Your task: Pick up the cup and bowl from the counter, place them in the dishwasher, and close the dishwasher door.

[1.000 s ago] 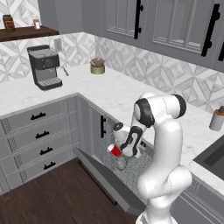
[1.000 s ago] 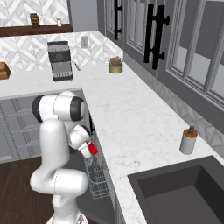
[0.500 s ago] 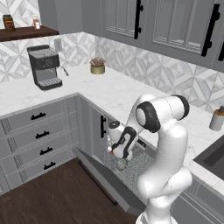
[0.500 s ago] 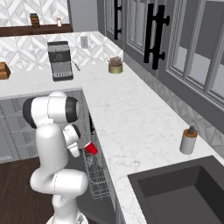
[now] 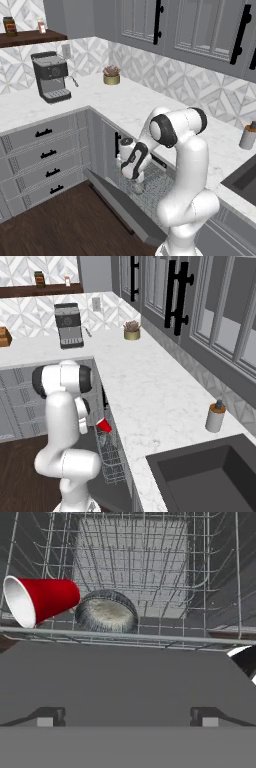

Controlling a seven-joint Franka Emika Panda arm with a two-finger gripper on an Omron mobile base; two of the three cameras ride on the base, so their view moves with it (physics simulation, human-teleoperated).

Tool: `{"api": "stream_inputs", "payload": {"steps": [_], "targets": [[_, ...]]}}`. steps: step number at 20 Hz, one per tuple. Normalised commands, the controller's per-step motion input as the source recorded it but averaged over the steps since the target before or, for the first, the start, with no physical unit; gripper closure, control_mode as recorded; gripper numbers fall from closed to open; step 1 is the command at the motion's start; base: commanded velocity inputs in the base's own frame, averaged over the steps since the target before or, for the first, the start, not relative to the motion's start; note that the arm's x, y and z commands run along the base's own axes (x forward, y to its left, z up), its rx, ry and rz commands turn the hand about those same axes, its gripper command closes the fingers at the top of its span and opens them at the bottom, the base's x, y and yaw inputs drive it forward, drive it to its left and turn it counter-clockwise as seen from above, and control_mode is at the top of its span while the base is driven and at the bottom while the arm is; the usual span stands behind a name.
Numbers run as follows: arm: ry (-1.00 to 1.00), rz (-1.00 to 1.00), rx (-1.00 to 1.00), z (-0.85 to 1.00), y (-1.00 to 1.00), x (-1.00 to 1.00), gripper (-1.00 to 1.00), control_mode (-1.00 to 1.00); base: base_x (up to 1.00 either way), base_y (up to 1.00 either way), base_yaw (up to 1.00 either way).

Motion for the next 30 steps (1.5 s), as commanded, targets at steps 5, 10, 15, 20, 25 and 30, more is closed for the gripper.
{"api": "stream_inputs", "payload": {"steps": [5,10,15,20,25,30], "targets": [[0.02,0.00,0.00,-0.55,0.31,0.39,-1.00,-1.00,0.00,0.00,0.00],[0.01,0.00,-0.02,-0.60,0.20,0.36,-1.00,-1.00,0.00,0.00,0.00],[0.00,0.00,-0.03,-0.53,0.01,0.29,-1.00,-1.00,0.00,0.00,0.00],[0.00,0.00,-0.04,-0.51,0.00,0.31,-1.00,-1.00,0.00,0.00,0.00],[0.00,0.00,-0.02,-0.44,-0.26,0.34,-1.00,-1.00,0.00,0.00,0.00],[0.00,0.00,0.00,-0.42,-0.65,0.46,-1.00,-1.00,0.00,0.00,0.00]]}}
